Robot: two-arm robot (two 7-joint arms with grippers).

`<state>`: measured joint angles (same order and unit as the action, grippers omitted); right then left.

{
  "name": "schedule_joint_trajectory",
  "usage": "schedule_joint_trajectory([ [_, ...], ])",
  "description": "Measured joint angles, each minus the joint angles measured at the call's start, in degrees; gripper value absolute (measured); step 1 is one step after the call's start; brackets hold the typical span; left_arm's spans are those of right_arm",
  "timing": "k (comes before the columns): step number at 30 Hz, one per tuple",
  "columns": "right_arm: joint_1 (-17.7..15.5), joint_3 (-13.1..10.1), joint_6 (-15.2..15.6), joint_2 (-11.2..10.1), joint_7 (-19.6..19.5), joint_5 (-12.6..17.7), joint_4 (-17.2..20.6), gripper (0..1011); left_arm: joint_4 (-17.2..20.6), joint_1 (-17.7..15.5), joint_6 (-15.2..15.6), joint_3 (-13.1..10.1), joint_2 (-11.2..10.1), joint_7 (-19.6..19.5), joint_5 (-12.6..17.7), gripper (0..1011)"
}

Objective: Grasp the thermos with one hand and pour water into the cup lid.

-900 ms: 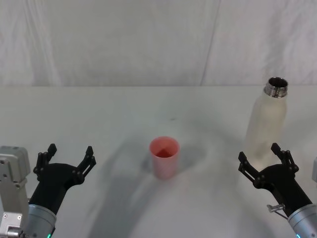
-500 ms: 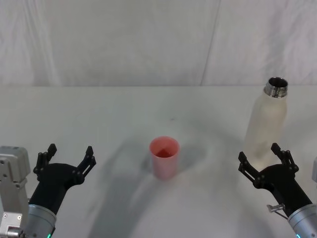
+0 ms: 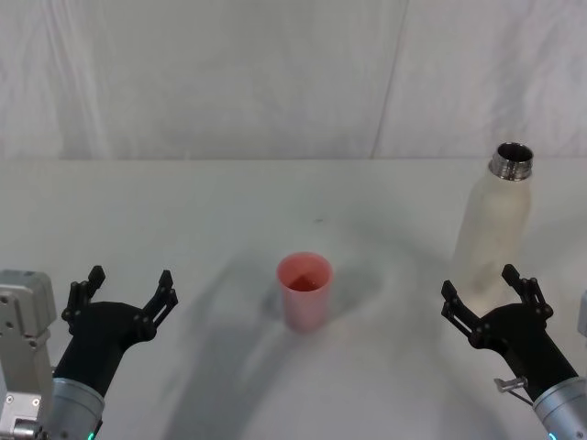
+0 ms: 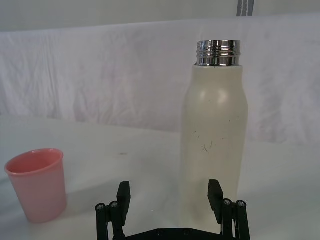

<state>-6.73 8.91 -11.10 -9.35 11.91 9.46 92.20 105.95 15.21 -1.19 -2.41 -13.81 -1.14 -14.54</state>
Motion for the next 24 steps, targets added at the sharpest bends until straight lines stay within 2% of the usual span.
schedule_joint_trajectory([
  [24,0.00,0.00,0.00,0.00,0.00,0.00,0.00,1001,0.00,0.00,0.00,0.00,0.00,0.00,0.00,1001],
])
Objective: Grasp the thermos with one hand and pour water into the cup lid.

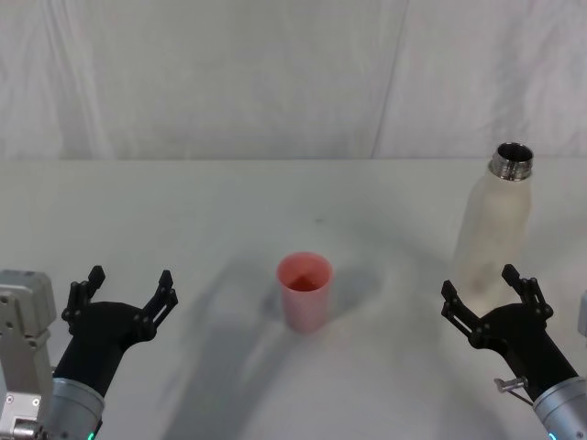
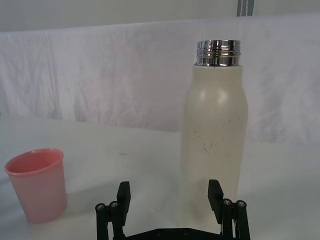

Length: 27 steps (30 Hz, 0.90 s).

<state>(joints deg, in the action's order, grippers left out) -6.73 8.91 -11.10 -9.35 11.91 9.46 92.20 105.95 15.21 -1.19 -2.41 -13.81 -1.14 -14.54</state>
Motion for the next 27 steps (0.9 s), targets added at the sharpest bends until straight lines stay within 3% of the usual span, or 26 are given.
schedule_joint_trajectory([
  [8,-0.01,-0.04,0.00,0.00,0.02,0.03,0.00,1001,0.00,0.00,0.00,0.00,0.00,0.00,0.00,1001],
  [27,1.02,-2.12,-0.72,0.11,1.19,3.97,-0.94,1001,0.00,0.00,0.00,0.00,0.00,0.00,0.00,1001],
])
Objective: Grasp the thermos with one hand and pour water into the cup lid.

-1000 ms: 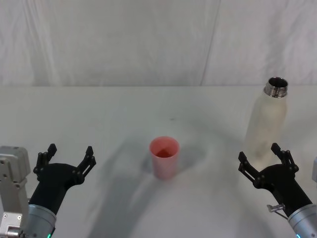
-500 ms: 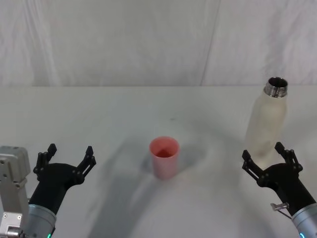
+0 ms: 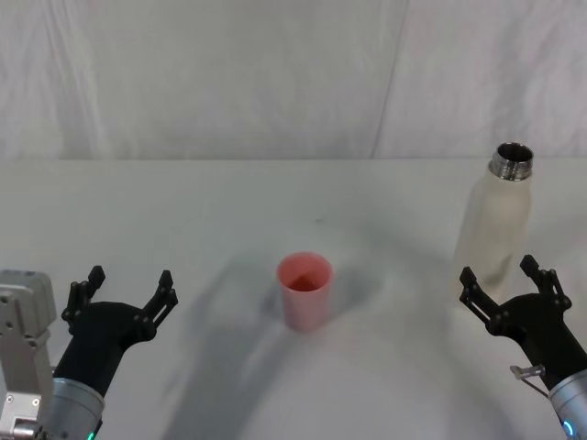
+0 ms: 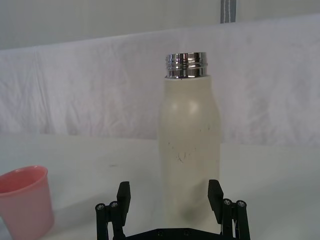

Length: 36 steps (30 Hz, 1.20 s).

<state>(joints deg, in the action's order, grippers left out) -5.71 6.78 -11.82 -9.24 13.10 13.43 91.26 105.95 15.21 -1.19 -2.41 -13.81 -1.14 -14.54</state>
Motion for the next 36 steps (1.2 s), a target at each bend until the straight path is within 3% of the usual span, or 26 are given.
schedule_joint_trajectory([
  [36,6.90,0.07,0.55,-1.29,1.28,-0.30,-5.25,1001,0.00,0.00,0.00,0.00,0.00,0.00,0.00,1001],
])
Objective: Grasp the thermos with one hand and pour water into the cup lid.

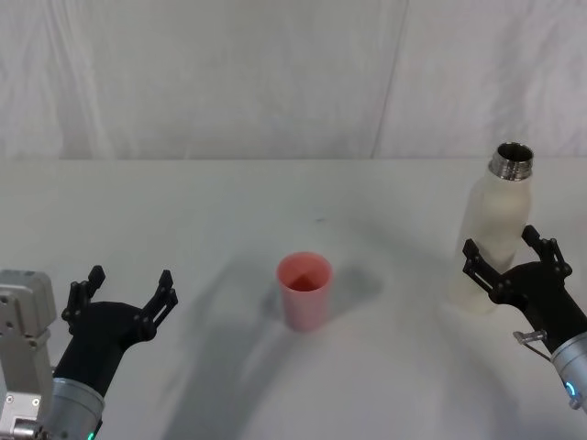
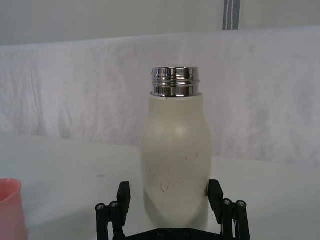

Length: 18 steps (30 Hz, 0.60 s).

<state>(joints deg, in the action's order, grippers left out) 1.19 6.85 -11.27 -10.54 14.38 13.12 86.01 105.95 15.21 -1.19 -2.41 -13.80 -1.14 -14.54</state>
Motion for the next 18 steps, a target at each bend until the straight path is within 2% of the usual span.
schedule_joint_trajectory([
  [18,3.31,0.40,-0.37,-0.17,1.09,1.05,-4.16,1001,0.00,0.00,0.00,0.00,0.00,0.00,0.00,1001],
])
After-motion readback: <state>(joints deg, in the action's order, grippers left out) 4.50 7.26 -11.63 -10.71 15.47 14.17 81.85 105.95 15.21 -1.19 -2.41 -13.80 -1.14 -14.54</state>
